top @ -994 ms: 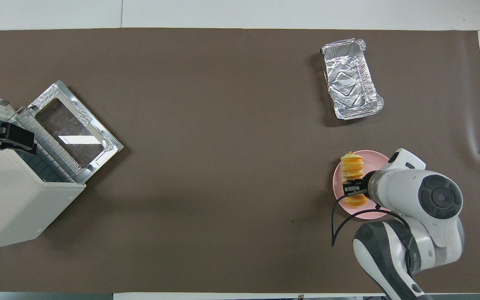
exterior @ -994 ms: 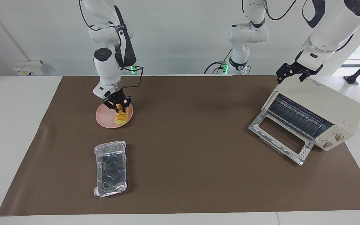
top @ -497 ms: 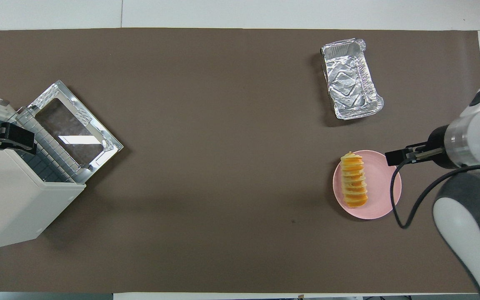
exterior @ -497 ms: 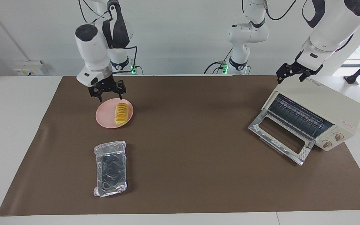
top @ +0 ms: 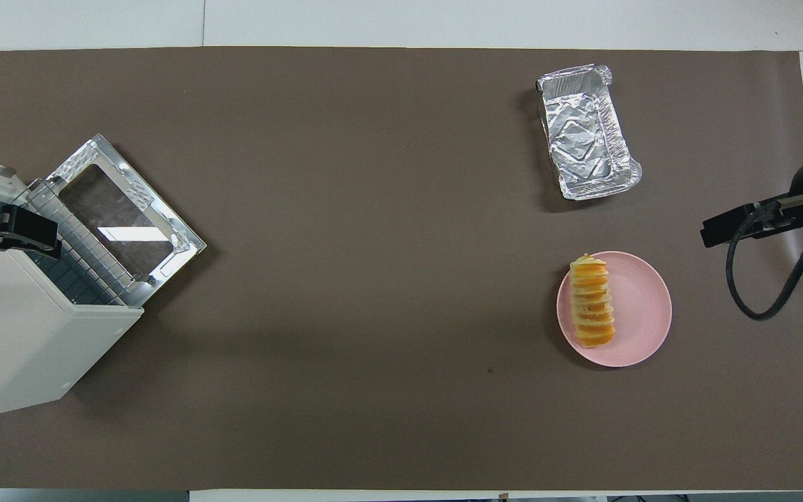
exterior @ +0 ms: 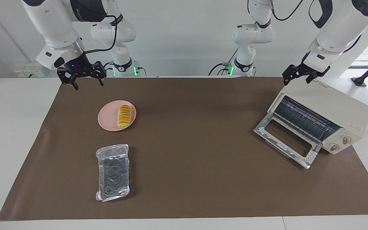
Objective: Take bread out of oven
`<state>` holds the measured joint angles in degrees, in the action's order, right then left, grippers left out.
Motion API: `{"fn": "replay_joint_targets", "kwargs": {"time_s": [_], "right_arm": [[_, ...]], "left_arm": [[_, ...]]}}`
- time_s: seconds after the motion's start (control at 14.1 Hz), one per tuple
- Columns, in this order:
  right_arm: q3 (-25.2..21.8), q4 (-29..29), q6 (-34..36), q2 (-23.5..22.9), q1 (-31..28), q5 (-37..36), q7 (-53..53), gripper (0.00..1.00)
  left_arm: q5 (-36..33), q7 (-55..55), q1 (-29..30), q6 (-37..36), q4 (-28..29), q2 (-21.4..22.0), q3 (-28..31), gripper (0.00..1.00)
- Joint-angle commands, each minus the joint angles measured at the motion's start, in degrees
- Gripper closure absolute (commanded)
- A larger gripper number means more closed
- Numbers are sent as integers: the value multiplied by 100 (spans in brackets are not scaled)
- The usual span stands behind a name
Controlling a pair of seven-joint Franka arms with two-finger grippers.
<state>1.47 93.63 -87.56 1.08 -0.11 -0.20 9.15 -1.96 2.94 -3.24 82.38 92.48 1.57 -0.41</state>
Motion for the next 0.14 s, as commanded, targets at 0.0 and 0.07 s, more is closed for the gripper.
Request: {"fn": "replay_joint_targets", "kwargs": {"time_s": [0.0, 0.07], "right_arm": [[55, -12, 126, -29, -103, 46, 104, 0], [55, 6, 126, -29, -103, 46, 104, 0]], "left_arm": [[81, -66, 69, -55, 68, 107, -20, 0], [82, -66, 69, -55, 68, 107, -20, 0]]}}
